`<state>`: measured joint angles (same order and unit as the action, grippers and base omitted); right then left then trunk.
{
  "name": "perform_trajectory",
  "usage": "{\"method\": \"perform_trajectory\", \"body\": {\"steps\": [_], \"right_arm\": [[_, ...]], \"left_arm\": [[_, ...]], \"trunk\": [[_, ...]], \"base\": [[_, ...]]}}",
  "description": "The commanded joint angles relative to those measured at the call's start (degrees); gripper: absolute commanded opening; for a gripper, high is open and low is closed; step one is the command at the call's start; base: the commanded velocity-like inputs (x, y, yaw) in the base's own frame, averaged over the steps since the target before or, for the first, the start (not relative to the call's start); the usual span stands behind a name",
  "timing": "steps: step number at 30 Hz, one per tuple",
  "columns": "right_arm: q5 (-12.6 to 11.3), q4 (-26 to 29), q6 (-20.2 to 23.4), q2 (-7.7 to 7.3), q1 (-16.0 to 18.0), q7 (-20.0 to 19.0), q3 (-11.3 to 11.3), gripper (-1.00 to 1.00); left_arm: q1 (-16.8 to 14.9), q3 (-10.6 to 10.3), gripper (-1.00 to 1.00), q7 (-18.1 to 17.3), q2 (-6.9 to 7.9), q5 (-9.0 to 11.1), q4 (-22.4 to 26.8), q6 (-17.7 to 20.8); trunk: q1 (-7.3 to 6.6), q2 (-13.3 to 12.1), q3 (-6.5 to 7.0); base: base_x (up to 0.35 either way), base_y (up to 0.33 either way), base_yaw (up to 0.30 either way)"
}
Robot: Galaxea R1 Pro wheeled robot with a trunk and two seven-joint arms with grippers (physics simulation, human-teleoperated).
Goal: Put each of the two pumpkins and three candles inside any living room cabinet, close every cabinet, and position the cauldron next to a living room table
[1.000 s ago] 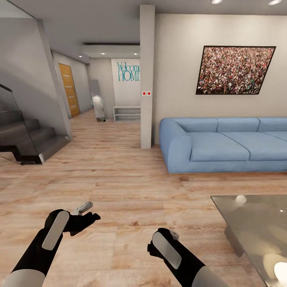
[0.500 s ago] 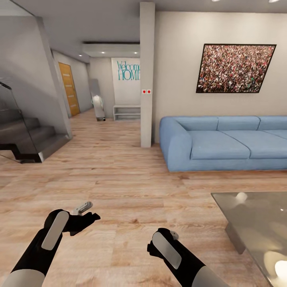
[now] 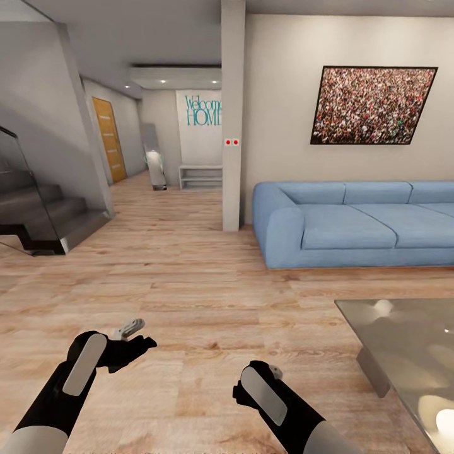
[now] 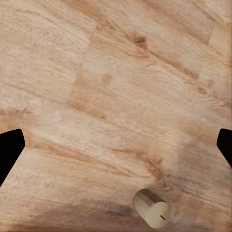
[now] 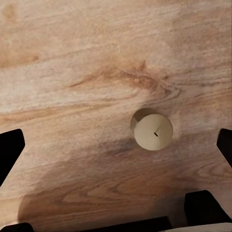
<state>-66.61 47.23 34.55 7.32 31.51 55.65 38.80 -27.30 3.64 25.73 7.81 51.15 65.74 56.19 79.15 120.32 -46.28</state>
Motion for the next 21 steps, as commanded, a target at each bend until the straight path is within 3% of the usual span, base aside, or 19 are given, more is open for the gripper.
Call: {"method": "perform_trajectory", "body": {"steps": [1, 7, 21], "right_arm": [[-0.3, 0.1, 0.2, -0.02, 0.1, 0.4, 0.1, 1.0], [-0.7, 0.1, 0.5, -0.16, 0.1, 0.4, -0.1, 1.0], [-0.9, 0.2, 5.0, -0.12, 0.1, 0.9, -0.5, 1.0]], "left_arm": [[0.0, 0.0, 1.0, 0.5, 0.01, 0.8, 0.1, 0.1], [0.0, 0.2, 1.0, 0.5, 0.17, 1.9, 0.0, 0.2], [0.0, 0.0, 1.0, 0.5, -0.04, 2.1, 0.0, 0.2]], "trunk": [[0.22, 0.4, -0.24], [1.54, 2.9, -1.32], [4.61, 8.5, -3.83]], "base": [[0.0, 0.0, 0.0], [0.0, 0.0, 0.0], [0.0, 0.0, 0.0]]}}
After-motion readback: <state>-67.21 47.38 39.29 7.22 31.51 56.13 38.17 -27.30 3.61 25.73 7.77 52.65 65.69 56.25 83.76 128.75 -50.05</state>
